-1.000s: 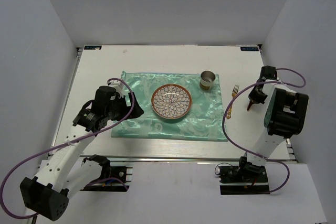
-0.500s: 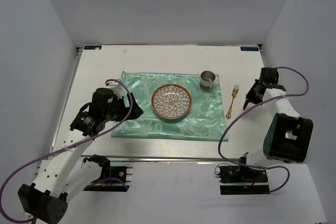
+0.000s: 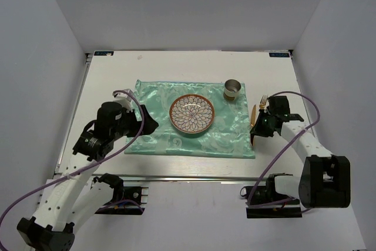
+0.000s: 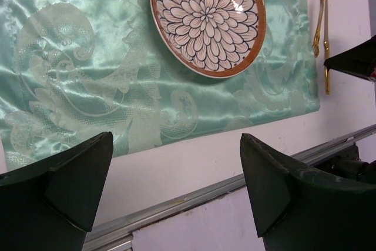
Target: Set the dinner table for one person
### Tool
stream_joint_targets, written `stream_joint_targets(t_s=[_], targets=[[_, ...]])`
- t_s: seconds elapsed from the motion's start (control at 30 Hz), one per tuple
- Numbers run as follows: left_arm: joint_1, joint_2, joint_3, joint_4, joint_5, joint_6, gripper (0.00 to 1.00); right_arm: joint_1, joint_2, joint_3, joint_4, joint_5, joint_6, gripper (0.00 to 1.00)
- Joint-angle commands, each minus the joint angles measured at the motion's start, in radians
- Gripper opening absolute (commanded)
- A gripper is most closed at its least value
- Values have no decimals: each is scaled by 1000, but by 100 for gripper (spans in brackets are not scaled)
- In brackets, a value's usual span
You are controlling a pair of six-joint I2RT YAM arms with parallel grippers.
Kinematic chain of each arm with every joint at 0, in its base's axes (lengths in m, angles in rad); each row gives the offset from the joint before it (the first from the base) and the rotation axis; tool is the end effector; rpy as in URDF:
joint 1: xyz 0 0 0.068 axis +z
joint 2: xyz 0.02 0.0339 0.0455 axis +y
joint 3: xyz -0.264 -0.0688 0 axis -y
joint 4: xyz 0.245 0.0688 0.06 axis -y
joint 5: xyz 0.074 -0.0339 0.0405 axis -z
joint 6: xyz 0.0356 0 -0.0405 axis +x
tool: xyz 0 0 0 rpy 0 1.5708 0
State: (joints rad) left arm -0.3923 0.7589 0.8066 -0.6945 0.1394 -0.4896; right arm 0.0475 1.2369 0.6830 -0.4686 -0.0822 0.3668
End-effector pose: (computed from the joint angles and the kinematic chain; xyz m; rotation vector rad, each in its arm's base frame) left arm 0.1436 -0.0648 0.3009 -0.0318 2.2863 -0.6299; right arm 0.2301 0.0139 0.1916 0.3851 2.5815 0.2560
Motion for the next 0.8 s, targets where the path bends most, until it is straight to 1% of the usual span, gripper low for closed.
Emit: stream_joint_targets(t_s=[0.0, 0.17, 0.37, 0.63, 0.77], targets=[[-5, -20, -6, 26, 0, 2, 98, 55, -57, -14, 31, -48, 9, 0], [-5, 6, -4, 21, -1, 2, 98, 132, -50, -22, 39, -50, 21, 0], [-5, 2, -4, 18, -9, -1, 98, 195, -17, -25, 58, -16, 17, 0], [-5, 7, -4, 18, -8, 0, 98, 227, 52, 23, 71, 65, 17, 0], [-5, 0, -6, 20, -8, 0, 98, 239, 99, 26, 96, 65, 27, 0]])
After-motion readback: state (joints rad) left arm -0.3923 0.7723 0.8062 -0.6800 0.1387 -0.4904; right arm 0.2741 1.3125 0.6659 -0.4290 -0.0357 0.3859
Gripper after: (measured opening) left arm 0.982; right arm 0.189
